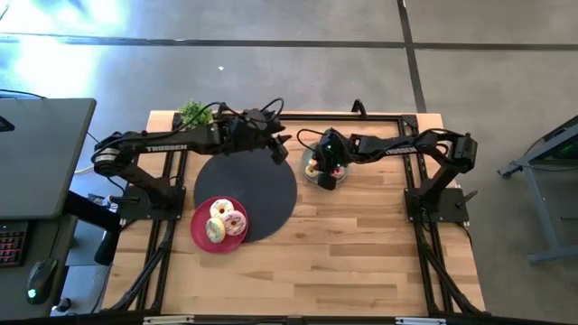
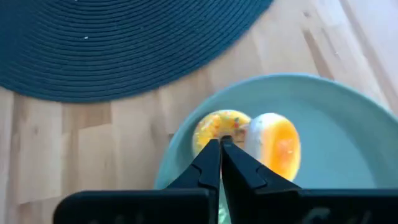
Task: Pick & Place donuts
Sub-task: Put the small pink donut on the gray plate, then return to Home Position
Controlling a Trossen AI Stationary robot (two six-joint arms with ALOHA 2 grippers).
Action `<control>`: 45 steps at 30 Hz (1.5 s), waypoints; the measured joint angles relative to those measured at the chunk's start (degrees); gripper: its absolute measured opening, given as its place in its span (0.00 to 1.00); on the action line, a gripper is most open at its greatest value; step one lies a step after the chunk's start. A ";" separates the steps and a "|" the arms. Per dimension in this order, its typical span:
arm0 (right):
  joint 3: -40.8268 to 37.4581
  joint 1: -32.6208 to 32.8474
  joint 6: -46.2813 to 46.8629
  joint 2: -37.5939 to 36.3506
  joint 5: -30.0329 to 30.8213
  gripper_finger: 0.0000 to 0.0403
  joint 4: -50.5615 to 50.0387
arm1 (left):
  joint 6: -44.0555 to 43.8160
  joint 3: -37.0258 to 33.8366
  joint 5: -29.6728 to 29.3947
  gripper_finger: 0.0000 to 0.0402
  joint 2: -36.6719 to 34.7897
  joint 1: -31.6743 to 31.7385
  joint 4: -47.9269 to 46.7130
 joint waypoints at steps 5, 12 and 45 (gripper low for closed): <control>0.00 0.00 1.05 0.88 -0.58 0.00 -1.07 | -1.09 0.00 0.42 0.37 0.00 0.00 -1.32; -0.04 -0.04 0.26 4.09 1.96 0.00 0.52 | -1.53 0.00 -0.09 0.37 0.00 0.00 -1.32; 0.00 -2.87 -5.78 -19.98 10.17 0.00 -10.04 | -2.93 0.07 -10.78 0.37 -7.56 0.00 -13.24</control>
